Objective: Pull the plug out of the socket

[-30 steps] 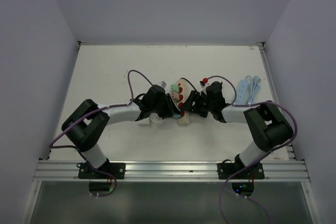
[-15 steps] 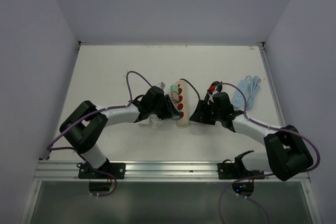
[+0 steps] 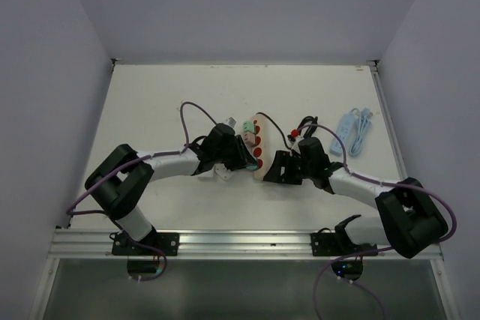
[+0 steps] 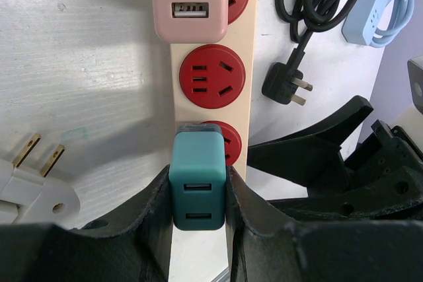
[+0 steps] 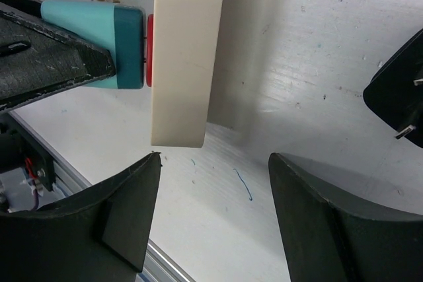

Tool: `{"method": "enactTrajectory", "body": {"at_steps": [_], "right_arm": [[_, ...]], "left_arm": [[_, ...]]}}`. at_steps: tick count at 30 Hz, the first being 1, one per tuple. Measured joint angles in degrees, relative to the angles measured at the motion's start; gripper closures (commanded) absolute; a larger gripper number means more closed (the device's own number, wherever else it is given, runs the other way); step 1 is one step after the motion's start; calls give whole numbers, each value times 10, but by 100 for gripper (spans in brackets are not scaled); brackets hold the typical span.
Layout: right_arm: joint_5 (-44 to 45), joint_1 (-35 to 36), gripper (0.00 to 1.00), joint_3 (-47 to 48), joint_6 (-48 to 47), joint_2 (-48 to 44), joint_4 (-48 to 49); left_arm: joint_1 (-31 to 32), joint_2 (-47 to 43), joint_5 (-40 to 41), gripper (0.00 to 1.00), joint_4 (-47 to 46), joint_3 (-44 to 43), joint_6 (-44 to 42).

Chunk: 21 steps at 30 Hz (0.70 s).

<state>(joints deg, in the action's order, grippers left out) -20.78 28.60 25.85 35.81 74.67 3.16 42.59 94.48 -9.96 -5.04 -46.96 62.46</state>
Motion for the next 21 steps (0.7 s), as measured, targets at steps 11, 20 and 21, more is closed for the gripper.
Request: {"method": "enactTrajectory", "body": {"at_steps": [11, 20, 21], "right_arm": [[-7, 27, 30, 15, 19, 57, 77], [-8, 36, 49, 19, 30, 117, 168], [-7, 36, 51, 18, 29, 120, 175]], "left_arm": [[11, 0, 9, 100, 0, 0, 15], [15, 0, 18, 100, 1, -1, 25], [15, 0, 22, 100, 2, -1, 25]]}}
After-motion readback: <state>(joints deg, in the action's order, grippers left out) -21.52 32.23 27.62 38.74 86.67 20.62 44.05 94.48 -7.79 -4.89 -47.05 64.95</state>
